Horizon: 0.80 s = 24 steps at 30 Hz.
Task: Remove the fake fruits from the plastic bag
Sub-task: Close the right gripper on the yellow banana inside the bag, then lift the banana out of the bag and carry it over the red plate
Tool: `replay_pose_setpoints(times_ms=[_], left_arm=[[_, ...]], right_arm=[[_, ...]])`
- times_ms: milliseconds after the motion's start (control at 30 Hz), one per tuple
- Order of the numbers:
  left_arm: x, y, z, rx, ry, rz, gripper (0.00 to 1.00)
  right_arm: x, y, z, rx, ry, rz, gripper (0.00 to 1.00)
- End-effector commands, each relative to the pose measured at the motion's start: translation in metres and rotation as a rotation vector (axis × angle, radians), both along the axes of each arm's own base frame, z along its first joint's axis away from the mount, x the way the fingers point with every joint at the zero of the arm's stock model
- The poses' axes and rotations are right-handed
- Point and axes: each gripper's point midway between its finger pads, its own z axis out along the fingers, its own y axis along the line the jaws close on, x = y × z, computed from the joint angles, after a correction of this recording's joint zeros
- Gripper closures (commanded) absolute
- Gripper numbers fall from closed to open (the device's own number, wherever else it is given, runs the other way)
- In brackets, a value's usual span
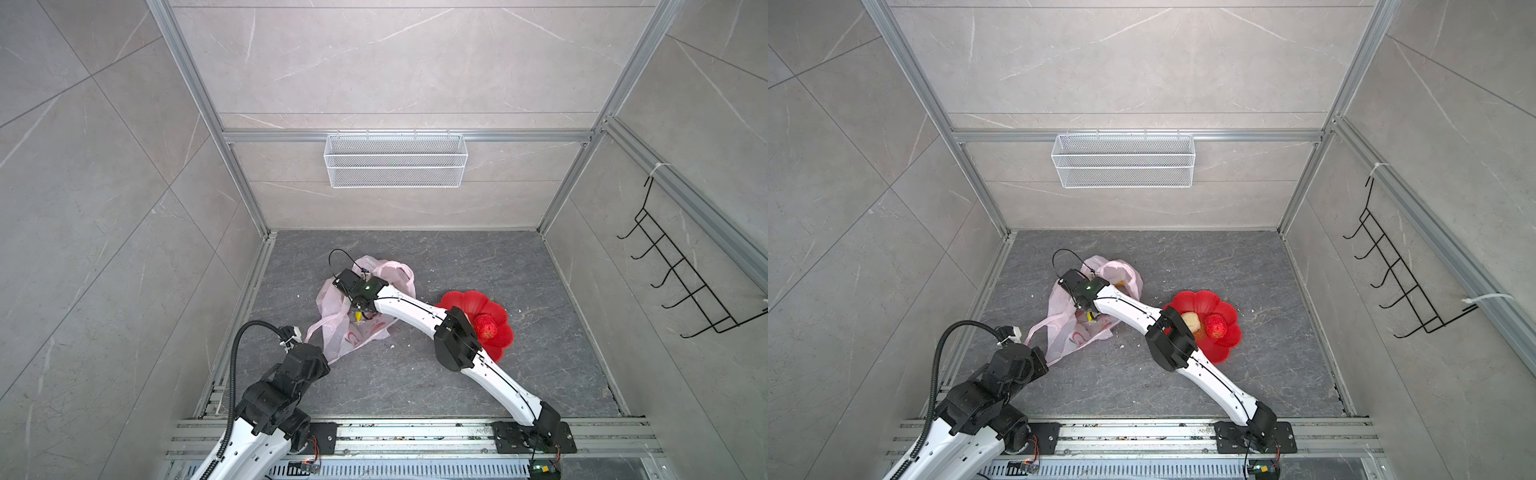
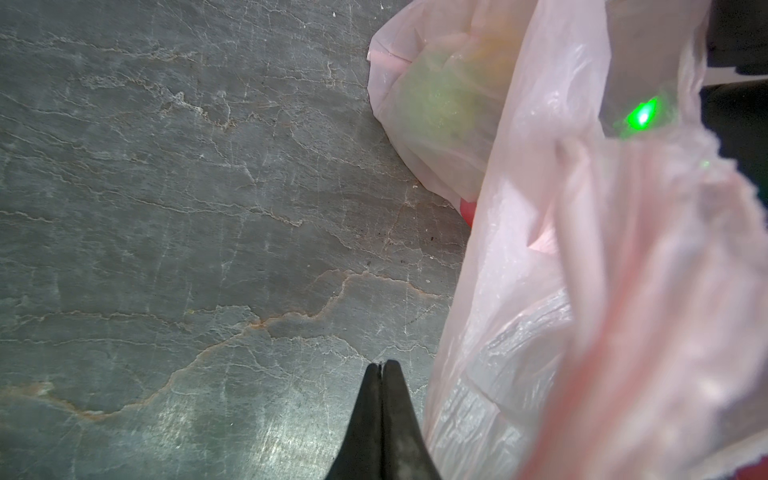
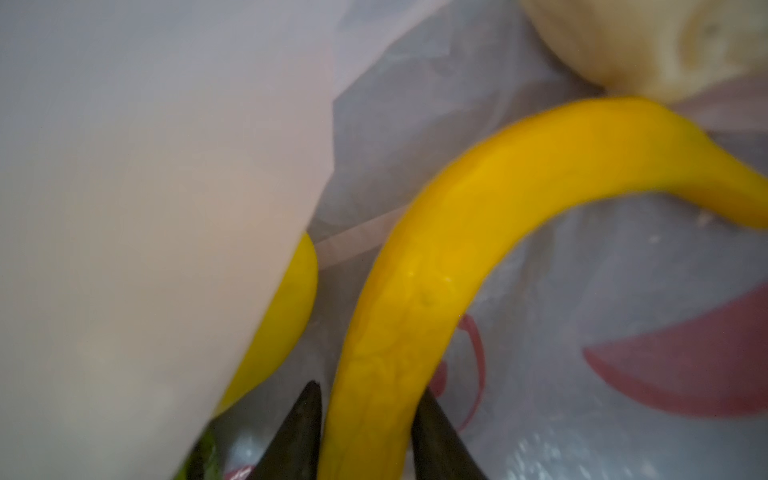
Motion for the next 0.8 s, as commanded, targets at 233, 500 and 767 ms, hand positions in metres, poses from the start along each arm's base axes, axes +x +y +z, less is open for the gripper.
replay_pose_setpoints(times_ms=[233, 500, 767], left_arm=[[0.009, -0.002, 0.012, -0.017, -0.043, 0.018, 1.0], [0.03, -0.009, 0.04, 0.009, -0.119, 0.005, 1.0], [0.052, -0.021, 0.061, 0.01, -0.183, -0.013, 1.0]], right_arm=[[-0.015, -0.007, 0.035, -0.05, -0.031, 0.096, 0.76], [-0.04, -0.008, 0.089, 0.051, -0.079, 0.217, 0.77], [-0.075, -0.007, 0.122, 0.185, -0.055, 0.37, 0.79]])
